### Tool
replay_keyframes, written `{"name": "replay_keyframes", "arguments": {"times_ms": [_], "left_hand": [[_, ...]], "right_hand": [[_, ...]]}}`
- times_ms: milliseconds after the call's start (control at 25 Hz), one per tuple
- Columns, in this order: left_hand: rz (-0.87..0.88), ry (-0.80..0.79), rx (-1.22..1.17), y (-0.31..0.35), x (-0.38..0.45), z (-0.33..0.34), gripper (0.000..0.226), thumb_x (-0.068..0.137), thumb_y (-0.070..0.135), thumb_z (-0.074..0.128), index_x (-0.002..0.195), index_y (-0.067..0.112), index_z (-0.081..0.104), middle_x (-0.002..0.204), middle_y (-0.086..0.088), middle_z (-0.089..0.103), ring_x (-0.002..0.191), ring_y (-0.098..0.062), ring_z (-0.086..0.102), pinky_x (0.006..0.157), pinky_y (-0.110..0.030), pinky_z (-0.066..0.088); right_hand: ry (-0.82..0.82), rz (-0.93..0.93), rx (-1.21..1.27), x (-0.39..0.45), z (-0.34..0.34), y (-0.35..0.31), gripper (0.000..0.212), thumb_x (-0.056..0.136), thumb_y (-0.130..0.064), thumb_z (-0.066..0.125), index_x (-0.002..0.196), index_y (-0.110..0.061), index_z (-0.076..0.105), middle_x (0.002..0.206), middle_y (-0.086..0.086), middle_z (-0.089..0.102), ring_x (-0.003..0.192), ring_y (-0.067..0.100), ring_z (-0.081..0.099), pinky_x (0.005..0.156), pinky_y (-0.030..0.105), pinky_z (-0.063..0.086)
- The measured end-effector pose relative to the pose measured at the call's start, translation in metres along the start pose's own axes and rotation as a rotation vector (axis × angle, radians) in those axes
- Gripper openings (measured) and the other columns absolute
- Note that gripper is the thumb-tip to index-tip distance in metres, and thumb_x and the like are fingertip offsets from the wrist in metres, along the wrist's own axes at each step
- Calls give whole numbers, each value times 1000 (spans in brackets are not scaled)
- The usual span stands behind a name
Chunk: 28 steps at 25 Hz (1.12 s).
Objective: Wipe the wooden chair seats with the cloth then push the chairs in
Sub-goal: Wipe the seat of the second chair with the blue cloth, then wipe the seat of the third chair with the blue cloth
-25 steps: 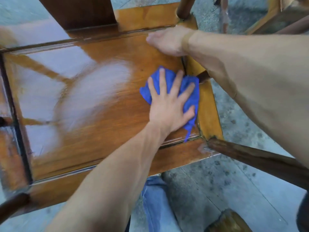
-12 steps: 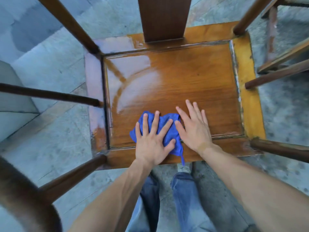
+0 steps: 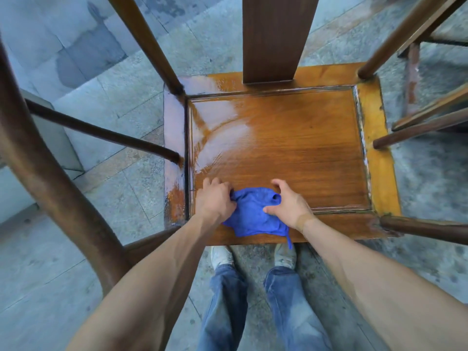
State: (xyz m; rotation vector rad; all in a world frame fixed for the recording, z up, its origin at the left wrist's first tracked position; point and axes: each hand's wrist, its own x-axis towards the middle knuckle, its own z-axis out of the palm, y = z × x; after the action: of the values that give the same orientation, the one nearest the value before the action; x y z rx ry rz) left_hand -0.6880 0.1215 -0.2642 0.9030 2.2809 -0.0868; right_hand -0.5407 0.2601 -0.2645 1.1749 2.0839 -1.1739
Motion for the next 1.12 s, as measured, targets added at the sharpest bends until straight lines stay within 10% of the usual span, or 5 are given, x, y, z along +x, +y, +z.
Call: {"name": "replay_keyframes", "arguments": {"times_ms": [160,320,600,920,1120], "left_hand": [[-80,31,-580,-6,-28,-11,12,82,16,66,81,16,54,92,-5,53,86,-24,49,71,-34,41],[20,80,-1035,12,-81,-60,13,80,11,63,87,7,53,72,1,57,67,-13,51,64,-30,42],[430,353,-1052,82,-204,-270,25,85,16,57,95,39,62,91,-1,70,88,-13,65,79,-31,53],[807,623,-1032,140,-317,-425,29,95,-3,59,102,25,58,81,21,63,70,0,55,66,-16,46],[956,624,-1058,161,-340,-447,16,94,10,59,109,15,61,98,-4,68,88,-10,61,80,-35,51]], "right_hand": [[36,-46,118,-18,-9,2,30,79,-26,80,105,-15,71,100,1,63,98,23,61,78,30,42],[97,-226,385,-75,-60,-16,15,81,-19,80,92,-16,71,85,-4,68,78,14,58,68,24,41],[258,-640,584,-241,-228,-121,19,79,-20,76,97,-22,70,83,-21,72,80,-1,64,75,15,49],[561,-913,606,-405,-335,-196,17,86,1,73,96,-13,69,83,-11,69,77,-1,62,74,13,48],[713,-948,679,-448,-344,-196,18,86,1,73,98,-12,69,83,-5,71,80,6,64,73,19,52]]}}
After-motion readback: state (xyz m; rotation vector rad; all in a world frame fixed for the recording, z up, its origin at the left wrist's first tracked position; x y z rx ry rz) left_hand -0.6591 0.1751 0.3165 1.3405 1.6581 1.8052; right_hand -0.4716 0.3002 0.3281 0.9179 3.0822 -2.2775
